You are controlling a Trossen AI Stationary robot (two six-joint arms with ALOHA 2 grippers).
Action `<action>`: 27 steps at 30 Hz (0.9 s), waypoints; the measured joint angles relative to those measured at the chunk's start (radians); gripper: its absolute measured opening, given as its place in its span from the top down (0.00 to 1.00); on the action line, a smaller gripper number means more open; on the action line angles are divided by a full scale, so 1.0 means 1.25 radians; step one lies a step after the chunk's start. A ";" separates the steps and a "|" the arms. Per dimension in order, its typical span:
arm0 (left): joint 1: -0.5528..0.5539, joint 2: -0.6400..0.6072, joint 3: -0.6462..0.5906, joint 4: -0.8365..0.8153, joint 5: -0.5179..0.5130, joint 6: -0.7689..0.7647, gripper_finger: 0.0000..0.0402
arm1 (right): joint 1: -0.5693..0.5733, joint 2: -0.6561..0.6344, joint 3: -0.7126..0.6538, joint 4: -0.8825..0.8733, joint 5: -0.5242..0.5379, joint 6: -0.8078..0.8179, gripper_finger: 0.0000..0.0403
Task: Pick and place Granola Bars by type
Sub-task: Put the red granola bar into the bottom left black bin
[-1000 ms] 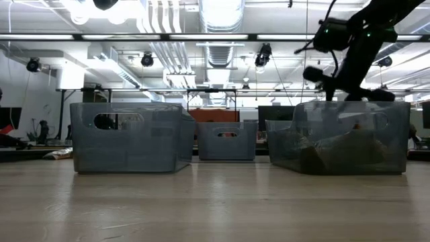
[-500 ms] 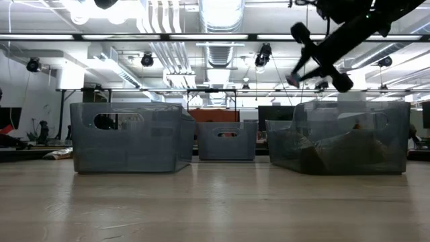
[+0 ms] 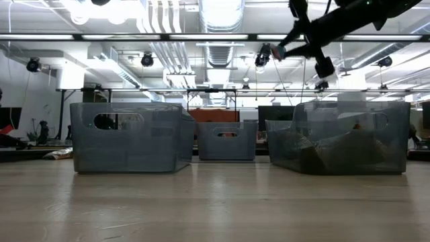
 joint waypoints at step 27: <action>0.000 -0.032 0.000 0.000 0.000 0.008 1.00 | 0.112 0.176 0.357 -0.134 0.064 -0.250 0.85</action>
